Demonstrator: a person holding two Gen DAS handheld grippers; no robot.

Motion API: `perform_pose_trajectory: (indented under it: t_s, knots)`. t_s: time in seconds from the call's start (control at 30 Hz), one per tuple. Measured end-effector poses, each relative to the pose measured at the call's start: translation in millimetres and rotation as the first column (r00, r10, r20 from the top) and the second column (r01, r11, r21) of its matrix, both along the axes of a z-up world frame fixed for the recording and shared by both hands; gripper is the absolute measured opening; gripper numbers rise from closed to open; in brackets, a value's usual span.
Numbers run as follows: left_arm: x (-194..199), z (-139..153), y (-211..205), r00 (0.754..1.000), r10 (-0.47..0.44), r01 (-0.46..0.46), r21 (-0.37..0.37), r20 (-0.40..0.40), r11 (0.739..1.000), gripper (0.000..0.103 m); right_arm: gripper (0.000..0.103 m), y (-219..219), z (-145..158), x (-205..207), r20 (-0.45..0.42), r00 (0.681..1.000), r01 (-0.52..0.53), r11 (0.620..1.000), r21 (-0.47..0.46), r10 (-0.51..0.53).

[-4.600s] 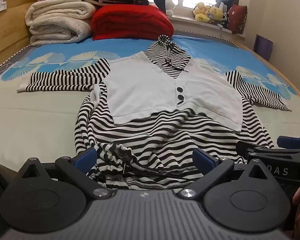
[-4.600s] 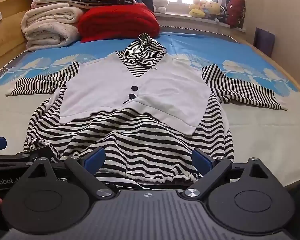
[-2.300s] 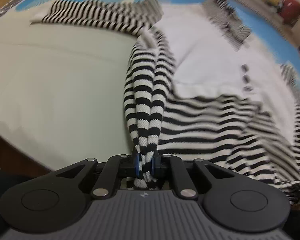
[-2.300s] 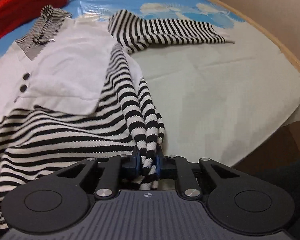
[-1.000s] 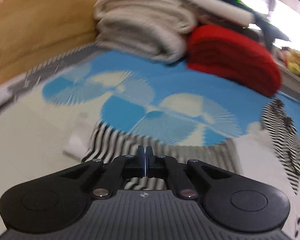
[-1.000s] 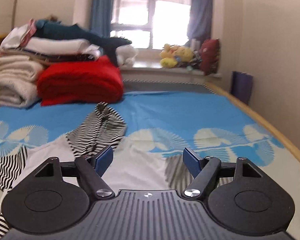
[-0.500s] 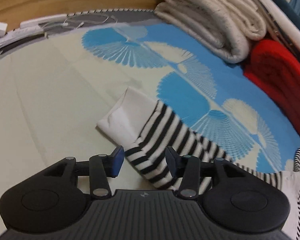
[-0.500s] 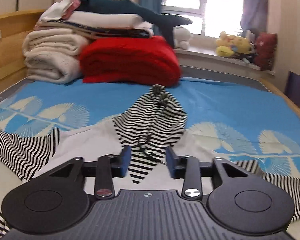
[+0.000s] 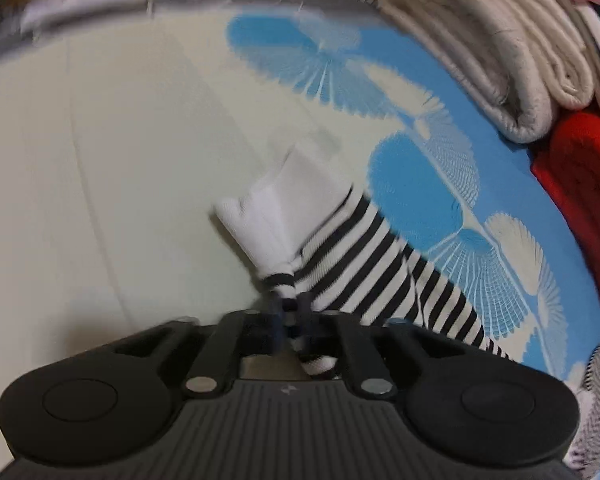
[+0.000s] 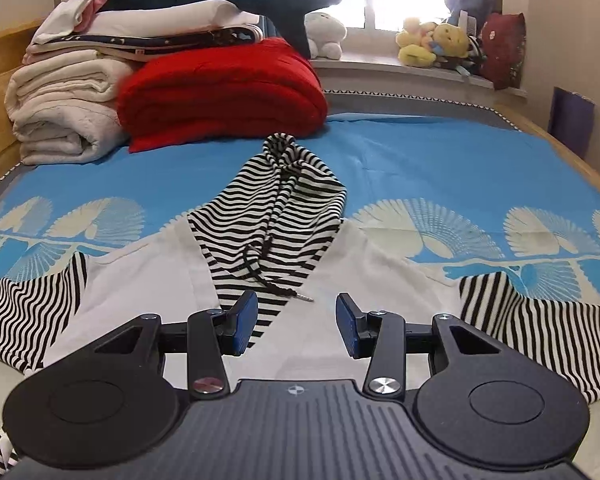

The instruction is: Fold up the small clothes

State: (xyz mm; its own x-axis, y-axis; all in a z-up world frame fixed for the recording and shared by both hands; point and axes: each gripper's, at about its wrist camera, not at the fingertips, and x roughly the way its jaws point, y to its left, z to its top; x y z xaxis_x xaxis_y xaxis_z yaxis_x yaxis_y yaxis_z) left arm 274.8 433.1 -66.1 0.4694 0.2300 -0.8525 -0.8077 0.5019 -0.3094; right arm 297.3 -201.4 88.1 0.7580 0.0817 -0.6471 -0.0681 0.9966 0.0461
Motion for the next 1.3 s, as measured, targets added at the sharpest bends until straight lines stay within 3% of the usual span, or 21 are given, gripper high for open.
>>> perform_pose_trajectory:
  t_s: [0.03,0.1,0.13,0.23,0.3,0.37,0.4,0.43,0.5,0.57,0.63,0.67,0.7,0.73,0.8,0.83,0.93,1.07,1.17,1.23,1.3]
  knots:
    - [-1,-7,3,1.0,0.009,-0.009,-0.032,0.014,0.999,0.034,0.045,-1,0,-1,-0.002,1.0,0.005,1.0,0.001,-0.005]
    - [-2,-7,3,0.999,0.014,-0.015,0.009,0.033,1.0,0.011,0.045,-4,1,-2,-0.001,1.0,0.013,1.0,0.007,-0.013]
    - [-1,-5,2,1.0,0.015,-0.016,0.023,0.026,1.0,0.004,0.045,-6,1,-3,0.0,1.0,0.016,1.0,0.007,-0.016]
    - [2,25,-18,0.998,0.009,-0.015,0.102,0.06,0.995,0.003,0.045,-12,3,-2,0.001,0.999,0.036,0.999,0.015,-0.036]
    - [15,65,-51,0.986,-0.098,0.071,0.195,0.132,0.978,0.003,0.045,-16,4,-1,-0.002,0.999,0.054,0.998,0.026,-0.053]
    - [29,102,-94,0.946,-0.253,0.197,0.262,0.204,0.945,0.003,0.031,-22,4,0,-0.012,0.998,0.063,0.996,0.061,-0.062]
    - [34,118,-120,0.916,-0.328,0.258,0.288,0.23,0.922,0.003,0.01,-24,4,1,-0.025,0.998,0.067,0.994,0.085,-0.065]
    - [39,130,-146,0.882,-0.398,0.32,0.299,0.254,0.899,0.003,0.005,-26,4,1,-0.036,0.997,0.078,0.991,0.107,-0.075]
    - [47,149,-202,0.793,-0.521,0.446,0.281,0.317,0.85,0.003,0.005,-29,3,2,-0.049,0.995,0.097,0.986,0.135,-0.092]
    - [50,160,-256,0.688,-0.632,0.578,0.257,0.358,0.775,0.004,0.006,-32,2,4,-0.065,0.992,0.115,0.982,0.153,-0.106]
    - [52,163,-312,0.55,-0.745,0.74,0.194,0.378,0.644,0.008,0.007,-36,-1,7,-0.094,0.988,0.142,0.974,0.179,-0.126]
    - [54,160,-337,0.458,-0.806,0.829,0.148,0.375,0.54,0.016,0.008,-39,-4,9,-0.115,0.984,0.156,0.968,0.197,-0.136]
    - [54,158,-354,0.398,-0.846,0.874,0.132,0.355,0.467,0.017,0.012,-43,-7,11,-0.134,0.98,0.172,0.961,0.214,-0.146]
    - [53,156,-367,0.377,-0.874,0.887,0.152,0.307,0.436,0.019,0.015,-47,-10,14,-0.156,0.975,0.193,0.953,0.234,-0.159]
    - [53,151,-368,0.411,-0.877,0.87,0.182,0.249,0.459,0.023,0.016,-53,-17,18,-0.197,0.965,0.223,0.94,0.259,-0.175]
    - [56,146,-361,0.447,-0.864,0.857,0.167,0.231,0.487,0.023,0.016,-57,-22,20,-0.224,0.957,0.241,0.932,0.272,-0.182]
    - [72,133,-328,0.587,-0.795,0.787,0.12,0.152,0.605,0.023,0.016,-65,-40,26,-0.303,0.929,0.306,0.902,0.304,-0.213]
    - [92,119,-290,0.706,-0.708,0.703,0.121,0.008,0.701,0.023,0.021,-76,-73,33,-0.403,0.877,0.406,0.854,0.325,-0.263]
    - [101,119,-270,0.742,-0.671,0.666,0.107,0.017,0.739,0.023,0.024,-80,-99,40,-0.496,0.829,0.471,0.8,0.372,-0.257]
    - [104,122,-262,0.75,-0.661,0.656,0.102,0.02,0.748,0.023,0.024,-78,-109,44,-0.525,0.81,0.494,0.787,0.37,-0.261]
    - [104,124,-256,0.746,-0.665,0.66,0.102,0.031,0.745,0.023,0.024,-73,-113,51,-0.525,0.814,0.484,0.791,0.375,-0.249]
